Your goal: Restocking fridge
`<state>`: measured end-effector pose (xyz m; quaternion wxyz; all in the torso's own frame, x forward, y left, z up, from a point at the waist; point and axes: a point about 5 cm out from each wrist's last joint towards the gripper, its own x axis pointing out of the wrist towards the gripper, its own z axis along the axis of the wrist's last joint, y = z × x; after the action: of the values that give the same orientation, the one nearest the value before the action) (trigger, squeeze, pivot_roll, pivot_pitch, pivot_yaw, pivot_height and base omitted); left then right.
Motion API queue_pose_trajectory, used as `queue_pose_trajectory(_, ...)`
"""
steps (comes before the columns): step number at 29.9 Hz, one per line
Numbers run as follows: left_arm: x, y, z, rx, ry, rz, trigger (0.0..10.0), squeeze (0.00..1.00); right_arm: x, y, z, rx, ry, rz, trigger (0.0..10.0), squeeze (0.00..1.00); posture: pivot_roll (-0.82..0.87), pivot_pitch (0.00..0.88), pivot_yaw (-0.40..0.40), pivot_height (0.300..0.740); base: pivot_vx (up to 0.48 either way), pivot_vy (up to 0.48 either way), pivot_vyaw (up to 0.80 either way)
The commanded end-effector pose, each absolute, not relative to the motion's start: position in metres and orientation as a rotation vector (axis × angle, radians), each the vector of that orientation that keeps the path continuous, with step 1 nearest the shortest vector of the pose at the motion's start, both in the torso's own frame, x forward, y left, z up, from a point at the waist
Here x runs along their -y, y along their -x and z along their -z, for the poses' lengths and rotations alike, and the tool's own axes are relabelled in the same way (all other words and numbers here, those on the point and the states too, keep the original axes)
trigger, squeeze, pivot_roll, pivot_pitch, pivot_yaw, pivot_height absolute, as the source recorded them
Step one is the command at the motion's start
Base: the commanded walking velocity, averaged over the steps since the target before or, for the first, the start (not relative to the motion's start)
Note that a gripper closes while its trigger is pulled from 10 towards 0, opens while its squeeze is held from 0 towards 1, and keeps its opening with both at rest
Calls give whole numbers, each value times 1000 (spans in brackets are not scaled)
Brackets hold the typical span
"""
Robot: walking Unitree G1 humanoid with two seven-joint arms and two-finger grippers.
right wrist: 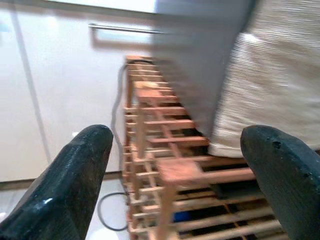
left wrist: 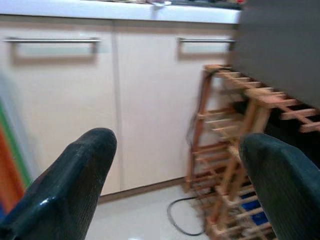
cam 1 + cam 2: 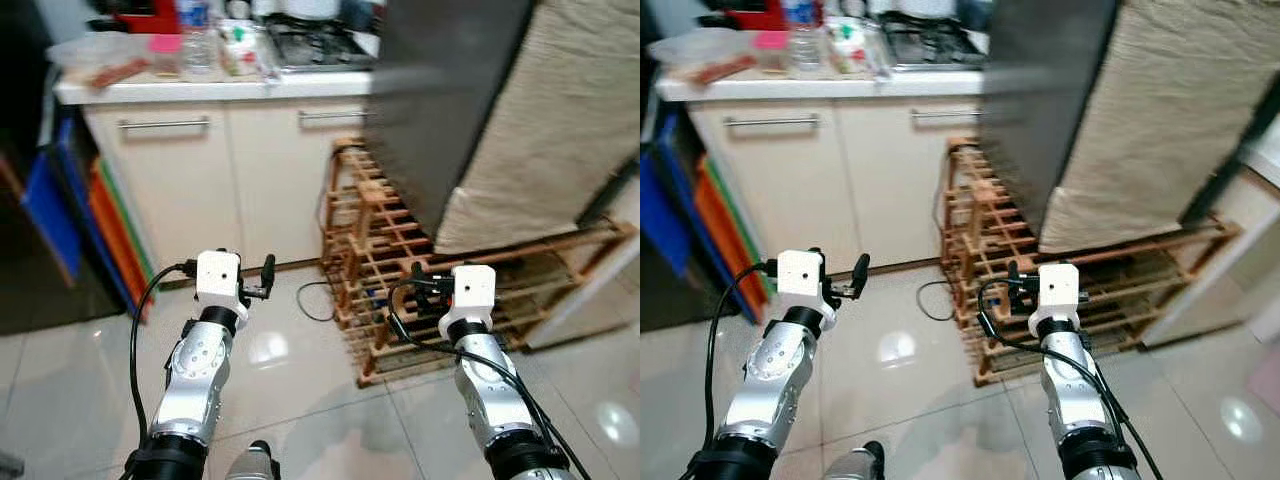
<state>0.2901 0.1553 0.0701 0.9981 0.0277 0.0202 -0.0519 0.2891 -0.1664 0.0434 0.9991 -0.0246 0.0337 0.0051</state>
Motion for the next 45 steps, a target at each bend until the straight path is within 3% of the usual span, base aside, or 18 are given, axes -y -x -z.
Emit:
queue_pose_trajectory(1,-153,-291,-74,-26,-92,105,10000,0,169,-288,-40,-97,17,6,10000,0,-32,0,-56,740,0,0,781)
queue_pose_trajectory(9,-149,-294,-81,0,-88,119,10000,0,168,-289,-39,-102,36,14,10000,0,-30,0,-55,740,0,0,773)
queue_pose_trajectory(16,-149,-297,-91,45,-101,109,10000,0,167,-293,-52,-16,65,29,10000,0,-33,0,-45,740,411,0,0)
queue_pose_trajectory(36,-147,-298,-95,62,-95,101,10000,0,162,-299,-57,-2,78,10,10000,0,-31,0,-47,740,469,0,0)
queue_pose_trajectory(45,-143,-301,-92,36,-118,127,10000,0,162,-299,-53,-27,70,4,10000,0,-32,0,-48,740,0,0,-356)
